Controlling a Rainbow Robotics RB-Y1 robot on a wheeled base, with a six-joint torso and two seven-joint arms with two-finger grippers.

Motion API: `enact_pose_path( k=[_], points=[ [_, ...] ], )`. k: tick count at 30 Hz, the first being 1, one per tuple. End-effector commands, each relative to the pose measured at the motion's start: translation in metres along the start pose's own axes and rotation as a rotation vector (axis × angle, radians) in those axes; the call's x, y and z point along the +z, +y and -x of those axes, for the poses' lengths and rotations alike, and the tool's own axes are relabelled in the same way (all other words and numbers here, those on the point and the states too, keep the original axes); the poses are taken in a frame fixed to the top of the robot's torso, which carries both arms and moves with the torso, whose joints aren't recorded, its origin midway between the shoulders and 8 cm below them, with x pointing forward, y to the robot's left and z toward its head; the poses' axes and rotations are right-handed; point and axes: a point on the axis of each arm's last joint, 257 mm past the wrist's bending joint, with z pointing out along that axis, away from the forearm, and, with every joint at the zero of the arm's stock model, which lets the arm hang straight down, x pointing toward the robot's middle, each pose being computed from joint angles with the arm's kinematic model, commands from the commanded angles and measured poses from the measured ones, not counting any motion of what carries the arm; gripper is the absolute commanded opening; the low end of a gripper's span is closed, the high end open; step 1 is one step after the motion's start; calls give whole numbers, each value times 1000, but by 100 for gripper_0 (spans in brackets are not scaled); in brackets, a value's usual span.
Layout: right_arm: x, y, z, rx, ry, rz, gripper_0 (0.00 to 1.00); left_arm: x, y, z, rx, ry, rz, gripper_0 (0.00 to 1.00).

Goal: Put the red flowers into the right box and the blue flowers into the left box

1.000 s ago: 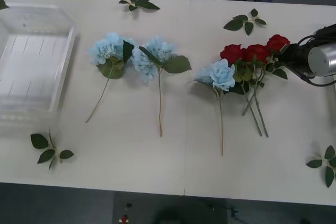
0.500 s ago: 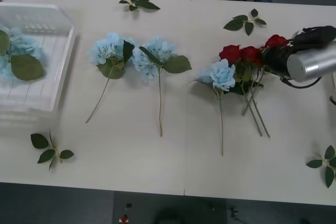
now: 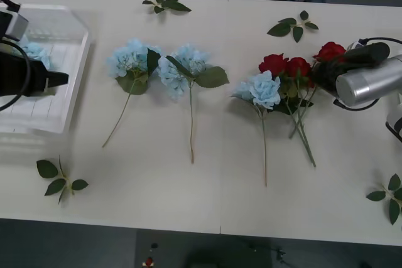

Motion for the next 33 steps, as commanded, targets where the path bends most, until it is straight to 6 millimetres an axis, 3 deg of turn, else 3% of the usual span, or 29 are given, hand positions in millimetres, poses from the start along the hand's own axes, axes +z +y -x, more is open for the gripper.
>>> enact_pose_path(
  k=[1, 3, 4, 5, 7, 8, 9, 10, 17, 25, 29, 33],
  points=[
    [-2, 11, 14, -78, -24, 14, 100, 8, -34, 17, 78, -20, -48, 100],
    [-1, 9, 11, -83, -20, 8, 98, 20, -44, 13, 75, -5, -55, 100],
    [-1, 9, 11, -86, -19, 6, 84, 30, -51, 11, 68, 2, -60, 100],
    [-1, 9, 11, -87, -20, 6, 79, 34, -53, 10, 68, 3, -59, 100],
    [-1, 9, 11, -87, -20, 6, 39, 50, -57, 6, 61, 13, -48, 100],
    [-1, 9, 10, -87, -19, 4, 28, 55, -59, 5, 59, 14, -44, 100],
    [-1, 9, 10, -88, -20, 5, 5, 63, -59, 4, 62, 15, -32, 100],
    [-1, 9, 11, -87, -20, 6, 0, 68, -60, 4, 64, 8, -22, 100],
    [-1, 9, 10, -87, -19, 4, 0, 113, -57, 18, 151, -124, 83, 100],
    [-2, 7, 17, -106, -31, -1, 0, 151, -66, 10, 181, -199, 80, 100],
    [-15, -10, 55, -214, -74, -43, 0, 167, -77, 1, 195, -204, 71, 100],
    [-44, -37, 111, -344, -112, -95, 0, 170, -86, 1, 197, -207, 64, 100]
  ],
)
